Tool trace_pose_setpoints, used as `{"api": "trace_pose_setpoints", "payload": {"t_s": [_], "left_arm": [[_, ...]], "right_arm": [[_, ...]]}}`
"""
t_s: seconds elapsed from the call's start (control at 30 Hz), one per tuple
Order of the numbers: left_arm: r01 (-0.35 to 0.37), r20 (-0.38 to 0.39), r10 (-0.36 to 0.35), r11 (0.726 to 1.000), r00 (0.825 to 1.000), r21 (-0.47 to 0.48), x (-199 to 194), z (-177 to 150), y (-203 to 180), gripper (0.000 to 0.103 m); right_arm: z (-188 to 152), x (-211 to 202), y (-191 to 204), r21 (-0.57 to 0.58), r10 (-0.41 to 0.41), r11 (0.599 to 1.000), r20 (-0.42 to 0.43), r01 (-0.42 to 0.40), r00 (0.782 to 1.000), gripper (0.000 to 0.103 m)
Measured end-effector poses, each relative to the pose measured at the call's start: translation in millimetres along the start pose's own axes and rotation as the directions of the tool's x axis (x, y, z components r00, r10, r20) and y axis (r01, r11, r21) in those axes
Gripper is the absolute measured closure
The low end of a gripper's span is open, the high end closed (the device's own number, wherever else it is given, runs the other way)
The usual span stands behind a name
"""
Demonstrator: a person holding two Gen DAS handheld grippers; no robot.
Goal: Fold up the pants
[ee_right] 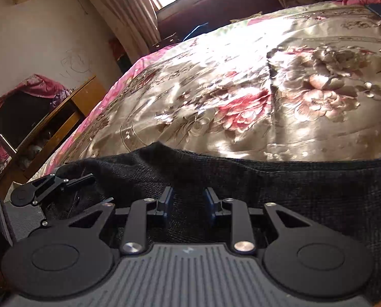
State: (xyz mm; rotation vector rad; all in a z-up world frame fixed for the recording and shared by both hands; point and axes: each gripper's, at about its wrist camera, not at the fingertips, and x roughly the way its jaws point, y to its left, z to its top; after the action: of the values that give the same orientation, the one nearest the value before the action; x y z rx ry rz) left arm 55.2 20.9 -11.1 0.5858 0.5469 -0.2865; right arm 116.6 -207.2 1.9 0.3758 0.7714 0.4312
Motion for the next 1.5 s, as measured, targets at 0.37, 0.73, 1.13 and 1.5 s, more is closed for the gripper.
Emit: {"api": "trace_pose_setpoints", "payload": {"t_s": [0.37,0.73,1.13,1.5], "left_arm": [[-0.025,0.026,0.028,0.996,0.999,-0.087,-28,-30,62,0.028],[0.030,-0.045,-0.040,0.978,0.998,-0.208,-22,-61,89,0.022],[-0.001,-0.050,-0.018,0.931,0.999,-0.365,-29,-74,102,0.022],[0.137,0.052,-0.133,0.986,0.990,-0.096,-50,5,-4,0.023]], "right_arm": [[33,18,24,0.018,-0.020,1.000,0.039,0.019,0.999,0.093],[34,156,104,-0.191,0.054,0.978,-0.137,-0.080,0.989,0.103],[-5,87,88,-0.124,-0.024,0.992,-0.174,0.003,0.985,0.103],[-39,-137,-58,0.386,-0.329,0.892,0.194,0.237,0.924,0.089]]}}
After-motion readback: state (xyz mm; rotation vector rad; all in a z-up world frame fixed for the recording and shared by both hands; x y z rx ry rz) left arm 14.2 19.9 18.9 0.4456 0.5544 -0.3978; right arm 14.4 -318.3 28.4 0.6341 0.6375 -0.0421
